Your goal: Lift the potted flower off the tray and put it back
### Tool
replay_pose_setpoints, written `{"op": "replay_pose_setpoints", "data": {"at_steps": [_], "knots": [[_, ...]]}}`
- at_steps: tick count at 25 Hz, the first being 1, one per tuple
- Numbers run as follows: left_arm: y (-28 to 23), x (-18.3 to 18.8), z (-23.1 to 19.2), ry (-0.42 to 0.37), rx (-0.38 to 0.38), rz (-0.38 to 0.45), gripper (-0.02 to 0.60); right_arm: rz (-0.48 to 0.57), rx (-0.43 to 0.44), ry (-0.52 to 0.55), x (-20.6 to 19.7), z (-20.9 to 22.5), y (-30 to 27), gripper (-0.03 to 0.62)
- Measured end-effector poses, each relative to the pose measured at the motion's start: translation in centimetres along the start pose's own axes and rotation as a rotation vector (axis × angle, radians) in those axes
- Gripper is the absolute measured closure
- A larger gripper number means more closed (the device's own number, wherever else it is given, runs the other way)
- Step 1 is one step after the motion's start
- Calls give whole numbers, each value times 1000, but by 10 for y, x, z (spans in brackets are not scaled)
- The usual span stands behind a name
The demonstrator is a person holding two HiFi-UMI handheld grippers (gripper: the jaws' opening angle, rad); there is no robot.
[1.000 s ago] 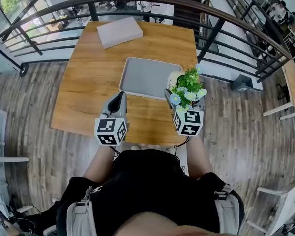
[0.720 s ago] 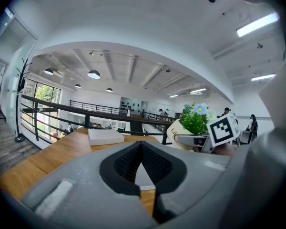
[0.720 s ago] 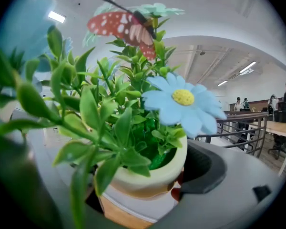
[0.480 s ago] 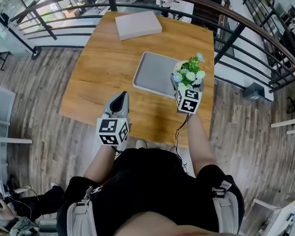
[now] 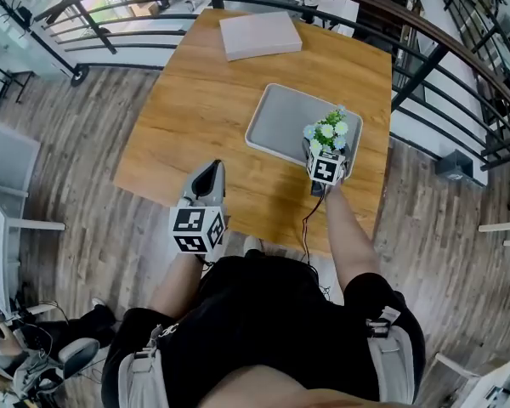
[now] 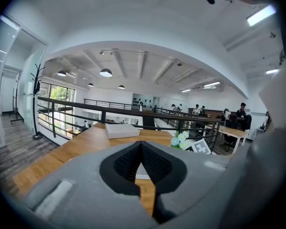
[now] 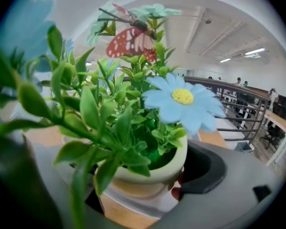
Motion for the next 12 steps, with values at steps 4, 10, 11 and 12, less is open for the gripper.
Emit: {"op": "replay_pose_setpoints", "data": {"at_steps": [4, 10, 11, 12], "knots": [[4, -3, 1, 0, 11, -5, 569, -84, 0, 20, -28, -4, -14, 74], [5, -6, -2, 9, 19, -6, 569, -112, 45, 5, -32, -7, -21, 72], [5, -6, -1, 7, 15, -4, 569, -108, 39, 11, -30, -6, -19, 72], [4, -4, 1, 4, 9, -1, 569, -103, 32, 13, -29, -5, -16, 69]]}}
Point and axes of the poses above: the fingertips, and each gripper's own axes: y backward along the fingers, z to its right, x out of its top, the point moved 9 cm from there along y, backward along the fingers, and after that the axes turned 15 degrees about -x, right-handed, at the moved point
